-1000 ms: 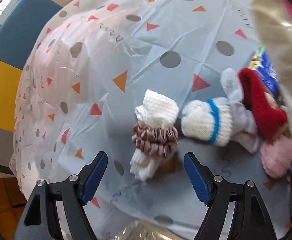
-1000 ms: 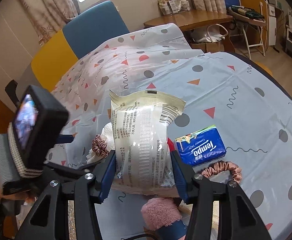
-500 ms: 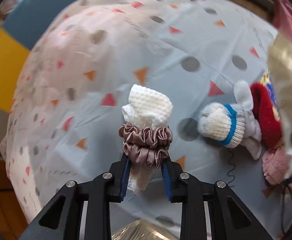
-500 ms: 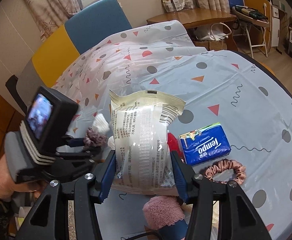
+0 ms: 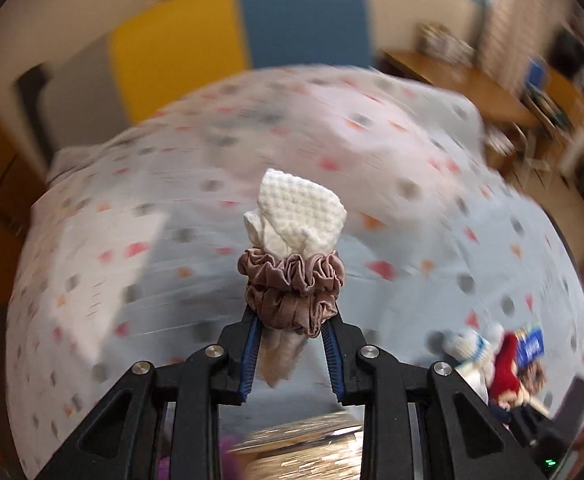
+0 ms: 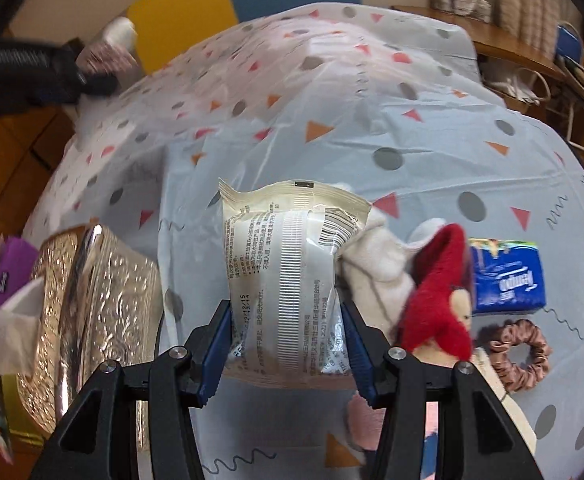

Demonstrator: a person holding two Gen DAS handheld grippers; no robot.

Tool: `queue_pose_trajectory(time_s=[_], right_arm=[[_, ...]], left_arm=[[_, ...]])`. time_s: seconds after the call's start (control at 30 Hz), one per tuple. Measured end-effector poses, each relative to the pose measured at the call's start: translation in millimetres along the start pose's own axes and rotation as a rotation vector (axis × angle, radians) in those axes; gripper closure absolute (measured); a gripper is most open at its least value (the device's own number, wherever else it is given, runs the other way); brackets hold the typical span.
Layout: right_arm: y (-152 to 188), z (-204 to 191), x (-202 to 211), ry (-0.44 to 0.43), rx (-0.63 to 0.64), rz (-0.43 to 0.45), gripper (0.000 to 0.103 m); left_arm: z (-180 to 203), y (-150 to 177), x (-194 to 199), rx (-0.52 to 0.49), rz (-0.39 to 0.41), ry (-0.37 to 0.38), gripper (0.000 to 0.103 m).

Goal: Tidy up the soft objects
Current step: 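Carry the cloth with scrunchie into the gold tray and open the left gripper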

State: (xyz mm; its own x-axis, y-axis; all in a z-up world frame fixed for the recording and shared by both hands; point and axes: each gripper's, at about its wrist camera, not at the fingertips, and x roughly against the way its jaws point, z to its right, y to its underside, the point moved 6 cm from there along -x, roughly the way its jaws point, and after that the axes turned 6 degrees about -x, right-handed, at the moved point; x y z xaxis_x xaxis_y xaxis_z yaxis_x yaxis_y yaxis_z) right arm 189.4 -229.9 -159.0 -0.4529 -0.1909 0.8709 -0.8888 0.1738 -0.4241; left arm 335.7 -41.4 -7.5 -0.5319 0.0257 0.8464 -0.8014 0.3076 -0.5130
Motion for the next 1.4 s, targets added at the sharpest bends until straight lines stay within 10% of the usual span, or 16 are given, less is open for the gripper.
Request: queue_pose_trajectory(time_s=[0.43, 0.93, 1.4], right_arm=[[17.8, -7.9, -34.9, 0.107, 0.098, -0.066, 0.050], [20.3, -10.3, -35.9, 0.125, 0.107, -0.044, 0.049], [20.8, -13.4, -35.6, 0.130, 0.134, -0.032, 0.049]], left_arm=[[-203.9, 115.6, 85.8, 0.317, 0.099, -0.164, 0.073], [-225.7, 327.1, 28.9, 0.550, -0.065, -0.055, 0.073], [-220.5, 311.3, -24.0, 0.617, -0.080, 0.037, 0.050]])
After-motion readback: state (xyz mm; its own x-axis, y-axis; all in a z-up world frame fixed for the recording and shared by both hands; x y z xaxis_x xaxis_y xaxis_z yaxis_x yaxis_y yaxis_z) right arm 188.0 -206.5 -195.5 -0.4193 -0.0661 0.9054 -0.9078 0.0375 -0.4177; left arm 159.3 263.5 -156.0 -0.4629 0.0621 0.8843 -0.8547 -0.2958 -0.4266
